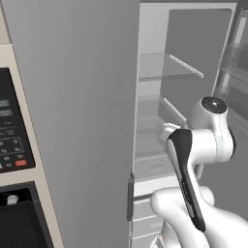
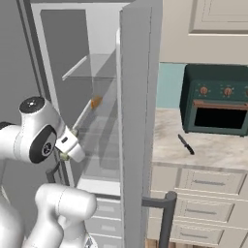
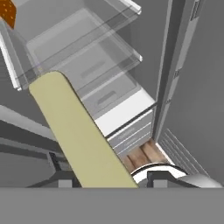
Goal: Retrieve the butter from the fridge and place it on a plate on the dining table. Then retrieve the butter knife by the fridge and place it near the plate.
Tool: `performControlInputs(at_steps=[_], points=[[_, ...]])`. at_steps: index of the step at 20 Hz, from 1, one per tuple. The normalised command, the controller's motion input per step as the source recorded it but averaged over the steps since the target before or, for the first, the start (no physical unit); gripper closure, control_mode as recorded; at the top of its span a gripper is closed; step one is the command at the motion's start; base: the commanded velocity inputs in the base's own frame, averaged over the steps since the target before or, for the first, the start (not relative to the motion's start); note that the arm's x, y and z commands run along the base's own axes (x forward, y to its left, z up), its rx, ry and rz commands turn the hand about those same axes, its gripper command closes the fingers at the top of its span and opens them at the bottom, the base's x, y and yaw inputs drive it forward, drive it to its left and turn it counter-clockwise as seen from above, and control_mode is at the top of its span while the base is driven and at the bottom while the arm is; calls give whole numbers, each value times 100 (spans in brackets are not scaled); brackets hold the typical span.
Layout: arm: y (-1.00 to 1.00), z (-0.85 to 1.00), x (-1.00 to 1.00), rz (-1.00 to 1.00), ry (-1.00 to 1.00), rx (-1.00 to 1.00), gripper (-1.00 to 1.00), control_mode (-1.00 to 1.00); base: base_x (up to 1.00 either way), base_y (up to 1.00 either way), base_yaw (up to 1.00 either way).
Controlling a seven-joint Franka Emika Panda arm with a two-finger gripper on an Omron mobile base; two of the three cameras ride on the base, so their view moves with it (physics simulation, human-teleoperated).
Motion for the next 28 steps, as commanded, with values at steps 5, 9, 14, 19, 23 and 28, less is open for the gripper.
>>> performControlInputs(at_steps=[5,9,14,19,23,28], points=[[0,0,0,0,0,0,100,100,-99,59,-1],[0,0,0,0,0,0,100,100,-100,26,-21],[0,0,0,0,0,0,100,100,-81,4,-69],[0,0,0,0,0,0,100,100,-27,-5,-87],[0,0,0,0,0,0,100,100,0,-29,-92],[0,0,0,0,0,0,100,100,0,-23,-92]])
